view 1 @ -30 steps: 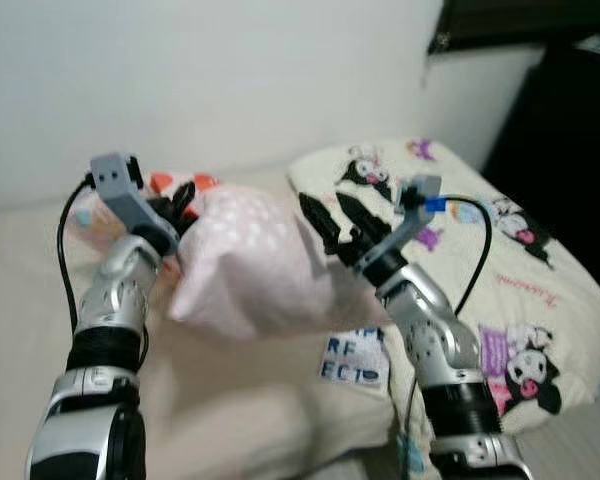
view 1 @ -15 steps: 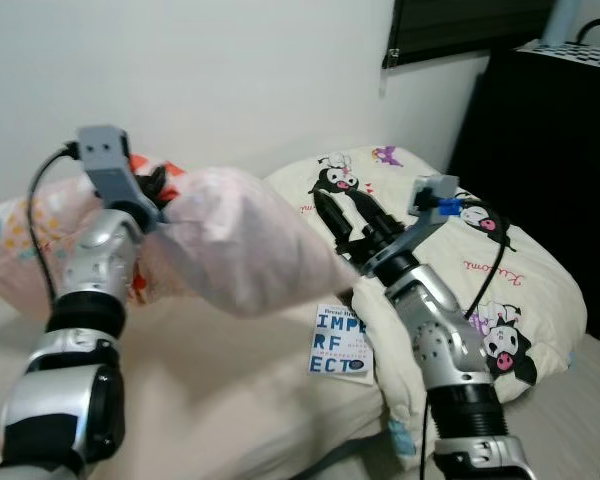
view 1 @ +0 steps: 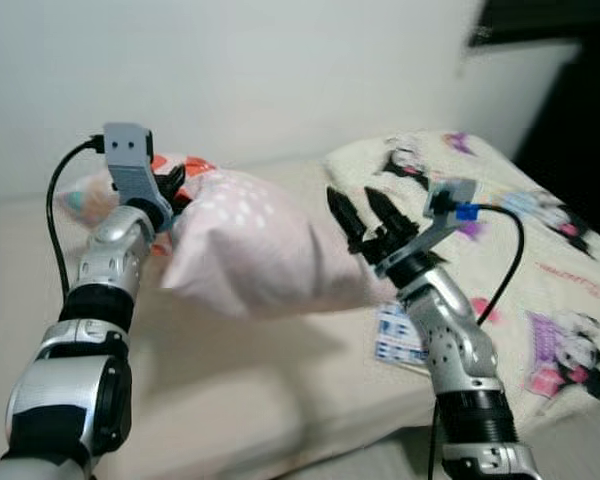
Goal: Clean up the room
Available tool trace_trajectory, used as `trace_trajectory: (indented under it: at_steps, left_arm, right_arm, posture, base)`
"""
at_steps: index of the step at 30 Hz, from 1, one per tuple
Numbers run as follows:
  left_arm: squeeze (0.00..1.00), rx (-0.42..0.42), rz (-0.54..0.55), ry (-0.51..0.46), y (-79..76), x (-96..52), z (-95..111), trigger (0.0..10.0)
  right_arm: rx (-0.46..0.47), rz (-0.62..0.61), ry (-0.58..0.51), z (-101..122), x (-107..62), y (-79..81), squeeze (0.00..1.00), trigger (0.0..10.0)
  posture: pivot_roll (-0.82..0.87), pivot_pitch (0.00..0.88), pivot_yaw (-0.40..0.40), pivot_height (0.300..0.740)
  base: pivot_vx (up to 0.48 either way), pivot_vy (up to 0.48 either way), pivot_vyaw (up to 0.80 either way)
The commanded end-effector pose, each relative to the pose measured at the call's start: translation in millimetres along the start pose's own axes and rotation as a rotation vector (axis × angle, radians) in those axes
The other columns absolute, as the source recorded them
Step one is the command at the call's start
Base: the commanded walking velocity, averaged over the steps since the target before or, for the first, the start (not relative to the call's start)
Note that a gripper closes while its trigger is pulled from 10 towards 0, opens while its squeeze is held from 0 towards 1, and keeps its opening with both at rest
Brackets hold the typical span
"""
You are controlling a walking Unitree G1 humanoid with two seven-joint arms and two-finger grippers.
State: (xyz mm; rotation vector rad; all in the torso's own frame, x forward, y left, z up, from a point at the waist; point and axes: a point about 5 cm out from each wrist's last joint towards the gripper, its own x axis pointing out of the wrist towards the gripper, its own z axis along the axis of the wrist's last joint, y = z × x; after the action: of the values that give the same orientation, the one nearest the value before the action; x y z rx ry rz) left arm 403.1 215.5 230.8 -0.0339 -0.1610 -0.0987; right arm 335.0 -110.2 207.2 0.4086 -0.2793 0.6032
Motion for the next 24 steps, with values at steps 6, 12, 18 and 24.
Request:
trace_trajectory:
  at_steps: [6, 12, 18, 24]
  left_arm:
    - [0.00, 0.078, 0.014, -0.112, 9.7, 4.0, 31, 10.0]
    - [0.00, 0.146, -0.065, -0.076, -3.1, 5.3, 21, 10.0]
    - [0.00, 0.151, -0.181, -0.079, -27.4, 7.5, 13, 10.0]
    - [0.00, 0.105, -0.265, -0.087, -46.4, 9.4, 10, 10.0]
  right_arm:
    - [-0.024, -0.012, -0.005, 2, -4.0, -3.4, 0.00, 10.0]
    - [-0.053, -0.122, 0.013, 0, -4.7, -14.4, 0.00, 10.0]
    - [-0.054, -0.138, 0.002, 1, -6.1, -16.0, 0.00, 10.0]
    - [-0.059, -0.152, -0.004, 2, -6.9, -17.4, 0.00, 10.0]
  posture:
    - [-0.23, 0.064, 0.007, 0.740]
    - [-0.23, 0.071, 0.010, 0.740]
    - [-0.24, 0.076, 0.017, 0.740]
    - [-0.25, 0.074, 0.019, 0.740]
  base:
    - [0.000, 0.423, 0.77]
    - [0.000, 0.182, 0.00]
    - [0.000, 0.000, 0.00]
    - [0.000, 0.000, 0.00]
